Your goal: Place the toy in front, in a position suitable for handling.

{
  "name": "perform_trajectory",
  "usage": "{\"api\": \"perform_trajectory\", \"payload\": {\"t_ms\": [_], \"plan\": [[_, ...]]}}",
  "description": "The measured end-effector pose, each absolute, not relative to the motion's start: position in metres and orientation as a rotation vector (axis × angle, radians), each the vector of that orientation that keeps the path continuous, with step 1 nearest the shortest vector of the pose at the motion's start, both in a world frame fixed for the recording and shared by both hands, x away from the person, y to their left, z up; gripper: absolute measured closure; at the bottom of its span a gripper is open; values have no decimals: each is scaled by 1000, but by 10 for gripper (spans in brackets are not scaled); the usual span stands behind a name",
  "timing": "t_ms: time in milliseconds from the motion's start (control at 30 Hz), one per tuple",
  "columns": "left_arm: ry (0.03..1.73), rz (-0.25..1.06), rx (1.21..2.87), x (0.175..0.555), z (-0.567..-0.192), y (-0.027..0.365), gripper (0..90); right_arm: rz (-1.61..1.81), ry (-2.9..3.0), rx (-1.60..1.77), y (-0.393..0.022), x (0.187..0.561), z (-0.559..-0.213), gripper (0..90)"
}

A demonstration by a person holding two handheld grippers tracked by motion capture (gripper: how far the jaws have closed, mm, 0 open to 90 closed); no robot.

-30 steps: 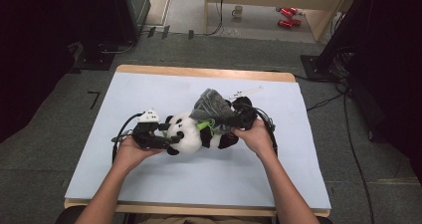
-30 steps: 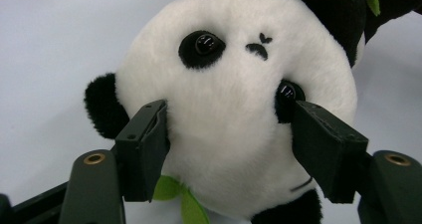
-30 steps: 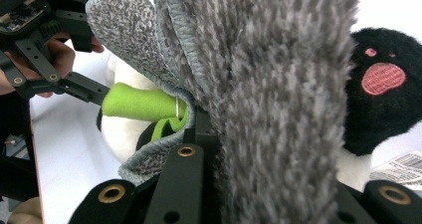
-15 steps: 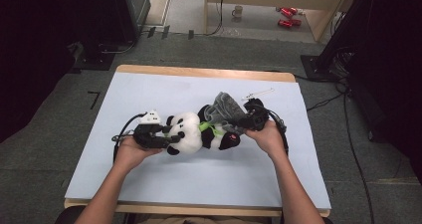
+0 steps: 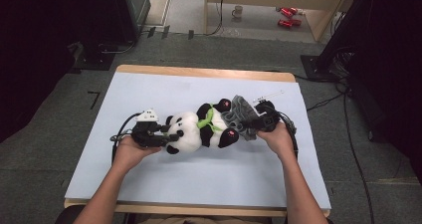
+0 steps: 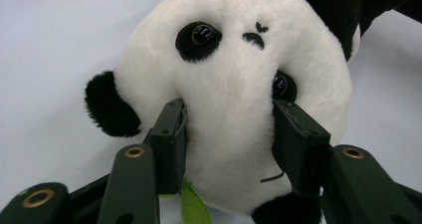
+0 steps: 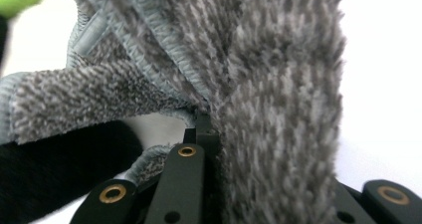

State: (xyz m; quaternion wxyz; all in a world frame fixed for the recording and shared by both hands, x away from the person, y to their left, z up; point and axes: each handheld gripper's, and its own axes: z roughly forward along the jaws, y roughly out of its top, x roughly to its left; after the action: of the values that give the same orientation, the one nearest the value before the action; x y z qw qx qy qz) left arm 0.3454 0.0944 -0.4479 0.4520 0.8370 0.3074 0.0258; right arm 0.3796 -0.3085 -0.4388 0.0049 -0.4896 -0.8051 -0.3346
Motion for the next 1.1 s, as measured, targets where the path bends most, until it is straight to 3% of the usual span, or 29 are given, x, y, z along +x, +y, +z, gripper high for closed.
{"api": "perform_trajectory", "payload": {"t_ms": [267, 400, 733, 1100], "plan": [[797, 38, 2077, 346, -437, 93, 751, -1338, -2467, -1504, -316, 366, -397, 805], [790, -51, 2033, 345, -431, 91, 816, -1433, -2489, -1418, -301, 356, -375, 804], [814, -248, 1942, 346, -425, 90, 840, -1506, -2539, -1162, -253, 326, -332, 804], [889, -138, 1969, 353, -434, 99, 819, -1227, -2619, -1085, -218, 330, -378, 805]]}}
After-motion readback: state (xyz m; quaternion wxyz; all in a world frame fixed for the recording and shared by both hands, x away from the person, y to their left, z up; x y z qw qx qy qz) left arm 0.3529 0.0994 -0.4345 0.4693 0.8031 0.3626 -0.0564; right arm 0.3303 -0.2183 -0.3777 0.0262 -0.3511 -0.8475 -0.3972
